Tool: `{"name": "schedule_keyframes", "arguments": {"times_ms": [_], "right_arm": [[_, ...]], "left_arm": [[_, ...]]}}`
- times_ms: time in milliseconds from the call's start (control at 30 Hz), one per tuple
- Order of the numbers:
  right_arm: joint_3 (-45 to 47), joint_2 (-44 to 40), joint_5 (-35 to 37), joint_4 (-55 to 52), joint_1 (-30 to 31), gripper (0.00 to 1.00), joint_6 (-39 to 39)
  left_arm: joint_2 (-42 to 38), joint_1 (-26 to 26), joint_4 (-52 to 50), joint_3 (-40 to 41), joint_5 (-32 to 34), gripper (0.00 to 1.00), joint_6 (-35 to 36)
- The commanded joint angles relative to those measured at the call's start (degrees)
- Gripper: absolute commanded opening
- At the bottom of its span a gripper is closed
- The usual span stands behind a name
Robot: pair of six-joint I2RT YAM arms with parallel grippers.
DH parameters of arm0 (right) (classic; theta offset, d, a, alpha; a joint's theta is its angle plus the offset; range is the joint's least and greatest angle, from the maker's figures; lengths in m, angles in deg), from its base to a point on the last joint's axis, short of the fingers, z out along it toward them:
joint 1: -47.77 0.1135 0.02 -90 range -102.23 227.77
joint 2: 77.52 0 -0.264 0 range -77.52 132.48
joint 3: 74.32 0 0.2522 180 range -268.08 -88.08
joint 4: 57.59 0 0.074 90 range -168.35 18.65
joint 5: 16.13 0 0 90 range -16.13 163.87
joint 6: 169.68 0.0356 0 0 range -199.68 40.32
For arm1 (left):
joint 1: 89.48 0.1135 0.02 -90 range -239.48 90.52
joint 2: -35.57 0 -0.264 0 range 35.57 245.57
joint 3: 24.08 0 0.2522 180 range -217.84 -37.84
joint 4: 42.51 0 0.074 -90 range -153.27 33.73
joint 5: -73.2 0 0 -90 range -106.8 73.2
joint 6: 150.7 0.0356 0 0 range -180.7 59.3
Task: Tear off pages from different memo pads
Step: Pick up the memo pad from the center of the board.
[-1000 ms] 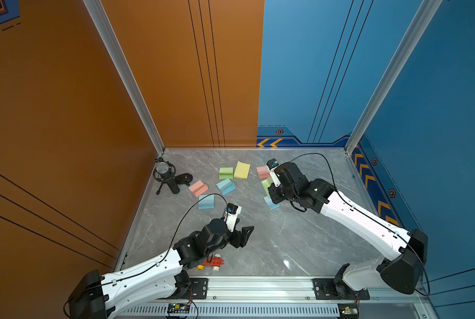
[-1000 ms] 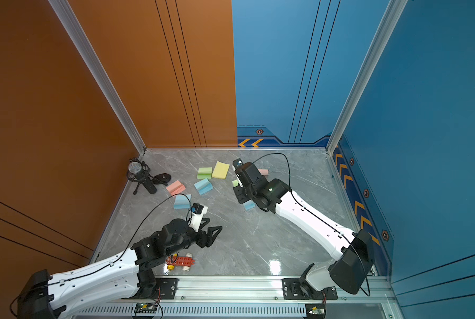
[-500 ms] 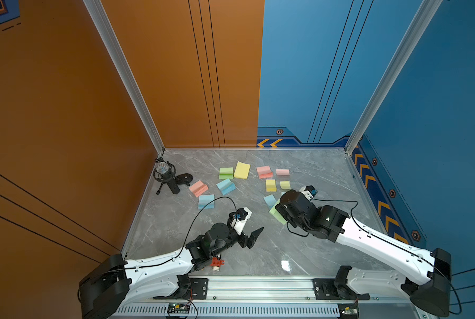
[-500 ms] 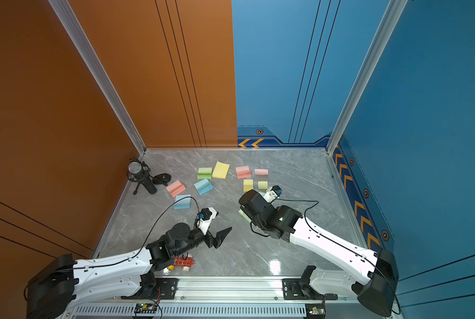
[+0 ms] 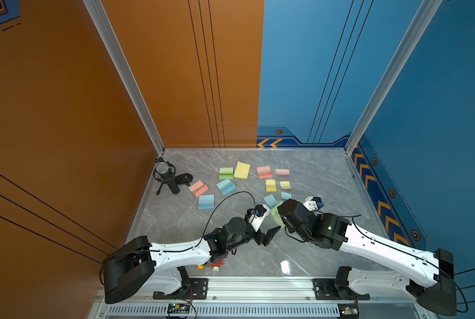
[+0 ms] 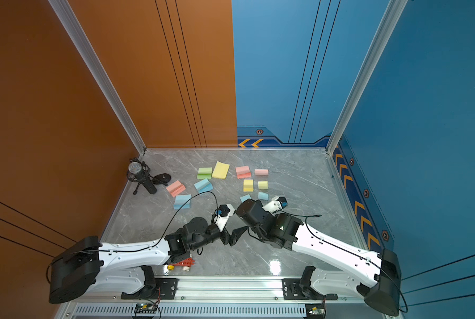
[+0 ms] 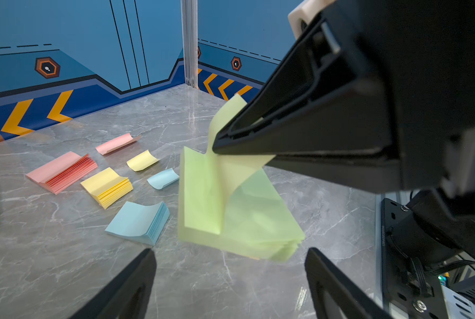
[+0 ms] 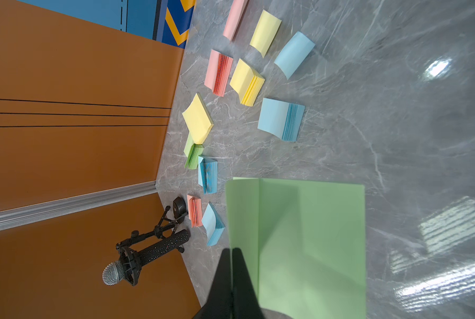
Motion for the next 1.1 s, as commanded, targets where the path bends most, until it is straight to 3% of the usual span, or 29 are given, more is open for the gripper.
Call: {"name": "schedule_keyframes", "arguments": {"times_ms": [0, 300, 367, 433, 600, 633, 700, 767, 833, 900, 1000, 1067], "right_arm": [[1.1, -2.2, 2.7, -0.2, 1.5, 0.00, 2.8], [2.8, -4.1, 2.8, 1.0, 3.9, 0.00, 5.8], [3.4, -4.7, 2.7, 1.5, 4.3, 0.00, 6.6], [3.7, -5.3, 3.1, 1.8, 4.8, 0.00, 7.2], [4.8, -7.4, 5.3, 1.8, 5.6, 0.00, 8.4], [5.1, -7.8, 5.8, 1.7, 5.6, 0.00, 8.4], [5.8, -8.6, 7.0, 1.5, 5.5, 0.01, 7.6], [5.8, -9.6, 9.4, 1.4, 4.7, 0.15, 0.5], [5.2, -11.0, 10.1, 0.0, 3.1, 0.44, -8.9], [5.0, -12.9, 10.2, -0.5, 1.6, 0.62, -17.7], [6.1, -16.6, 10.5, -0.5, -1.0, 0.71, -29.0], [6.9, -19.2, 8.8, 3.3, -4.4, 0.69, -44.7]], "left_arm": [[1.9, -0.6, 0.9, -1.7, 1.0, 0.82, -0.9], [4.7, -0.8, 0.9, -4.5, 0.3, 0.77, -2.7], [5.3, -0.8, 0.9, -4.8, 1.1, 0.72, -2.6], [6.1, -0.8, 0.9, -5.0, 1.9, 0.60, -2.8], [7.0, -1.0, 0.9, -5.1, -0.5, 0.05, -3.1], [7.0, -1.2, 0.9, -4.8, -0.7, 0.00, -3.2], [6.4, -1.2, 0.9, -4.2, -0.6, 0.00, -3.3], [5.8, -1.1, 0.8, -3.1, 0.0, 0.00, -3.9], [5.1, -0.3, 0.7, -1.8, 0.1, 0.00, -5.1], [4.6, 1.0, 0.7, -0.6, -0.5, 0.00, -7.0], [3.9, 3.6, 0.4, 1.2, -2.2, 0.00, -10.1], [3.3, 6.0, -0.7, 1.6, -4.9, 0.00, -12.5]]}}
